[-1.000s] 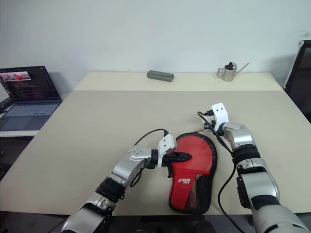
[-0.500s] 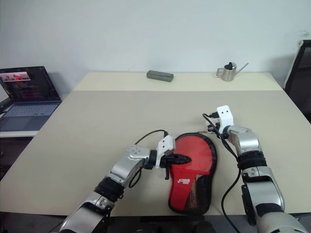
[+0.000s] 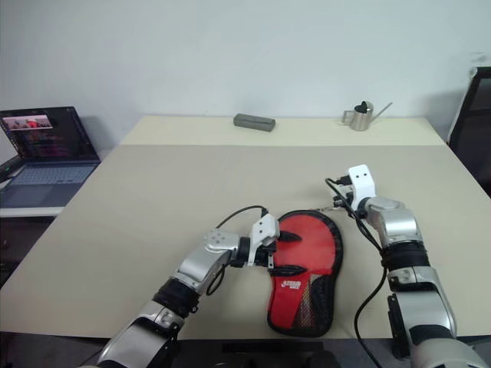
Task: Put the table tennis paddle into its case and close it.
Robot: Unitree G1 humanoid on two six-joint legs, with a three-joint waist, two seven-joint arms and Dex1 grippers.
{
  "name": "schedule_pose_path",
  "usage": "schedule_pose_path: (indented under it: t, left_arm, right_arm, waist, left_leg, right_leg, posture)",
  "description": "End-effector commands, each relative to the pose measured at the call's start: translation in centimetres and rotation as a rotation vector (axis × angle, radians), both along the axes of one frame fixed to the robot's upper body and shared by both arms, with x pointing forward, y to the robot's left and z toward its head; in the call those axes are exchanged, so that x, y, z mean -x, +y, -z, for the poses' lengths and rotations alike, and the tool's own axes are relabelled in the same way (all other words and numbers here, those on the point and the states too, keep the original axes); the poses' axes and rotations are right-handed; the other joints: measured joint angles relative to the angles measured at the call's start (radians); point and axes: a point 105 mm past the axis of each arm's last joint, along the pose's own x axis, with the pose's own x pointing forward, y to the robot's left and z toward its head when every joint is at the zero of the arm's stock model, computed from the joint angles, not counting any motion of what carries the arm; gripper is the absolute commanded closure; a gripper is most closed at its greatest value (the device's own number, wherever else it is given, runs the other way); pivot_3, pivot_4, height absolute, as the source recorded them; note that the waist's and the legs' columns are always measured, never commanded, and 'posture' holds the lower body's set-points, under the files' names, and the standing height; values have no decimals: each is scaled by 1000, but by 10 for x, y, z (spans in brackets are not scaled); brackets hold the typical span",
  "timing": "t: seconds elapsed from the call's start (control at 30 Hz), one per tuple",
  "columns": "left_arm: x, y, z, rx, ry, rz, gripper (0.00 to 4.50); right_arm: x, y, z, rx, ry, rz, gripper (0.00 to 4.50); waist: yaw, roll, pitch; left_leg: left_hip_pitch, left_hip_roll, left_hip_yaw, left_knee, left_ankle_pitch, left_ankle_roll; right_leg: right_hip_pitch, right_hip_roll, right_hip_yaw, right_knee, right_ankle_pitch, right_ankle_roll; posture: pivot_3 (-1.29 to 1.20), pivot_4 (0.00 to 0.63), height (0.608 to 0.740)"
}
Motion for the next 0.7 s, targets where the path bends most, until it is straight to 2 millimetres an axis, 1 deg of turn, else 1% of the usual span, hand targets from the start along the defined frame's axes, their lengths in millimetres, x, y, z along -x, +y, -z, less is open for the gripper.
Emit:
schedule_pose_path:
  t: [0.03, 0.1, 0.3, 0.47, 0.53, 0.7]
  left_arm:
    - [11, 17, 54, -167, 141, -44, 0]
    - [12, 16, 56, -175, 135, -33, 0]
    - [14, 14, 58, -191, 133, -1, 0]
    - [16, 14, 60, -201, 135, 12, 0]
    - [17, 14, 60, -205, 135, 19, 0]
    - [17, 12, 61, -208, 133, 28, 0]
  right_arm:
    - [5, -19, -22, -2, -61, 46, 3975]
    - [14, -26, -24, -2, -57, 54, 3975]
    - [50, -44, -22, 30, -13, 56, 3976]
    - [72, -59, -19, 33, 21, 89, 3976]
    - [82, -61, -17, 30, 41, 92, 3976]
    - [109, -60, -6, 21, 118, 49, 3976]
  waist:
    - [0, 0, 0]
    - [1, 0, 0]
    - [16, 0, 0]
    - [21, 0, 0]
    - [23, 0, 0]
    - [27, -1, 0]
  left_leg:
    - [0, 0, 0, 0, 0, 0]
    - [0, 0, 0, 0, 0, 0]
    - [0, 0, 0, 0, 0, 0]
    - [0, 1, 0, -1, 0, 0]
    - [0, 1, 0, -1, 0, 0]
    - [-1, 1, 0, -1, -1, 1]
  right_leg:
    - [0, 0, 0, 0, 0, 0]
    - [0, 0, 0, 0, 0, 0]
    - [1, 0, 0, -2, -2, 4]
    - [1, 0, 0, -3, -2, 5]
    - [1, 0, -1, -4, -3, 5]
    - [2, 0, -1, -6, -3, 6]
  posture:
    - [0, 150, 740]
    - [0, 150, 740]
    - [0, 150, 740]
    - [0, 150, 740]
    - [0, 150, 740]
    - [0, 150, 740]
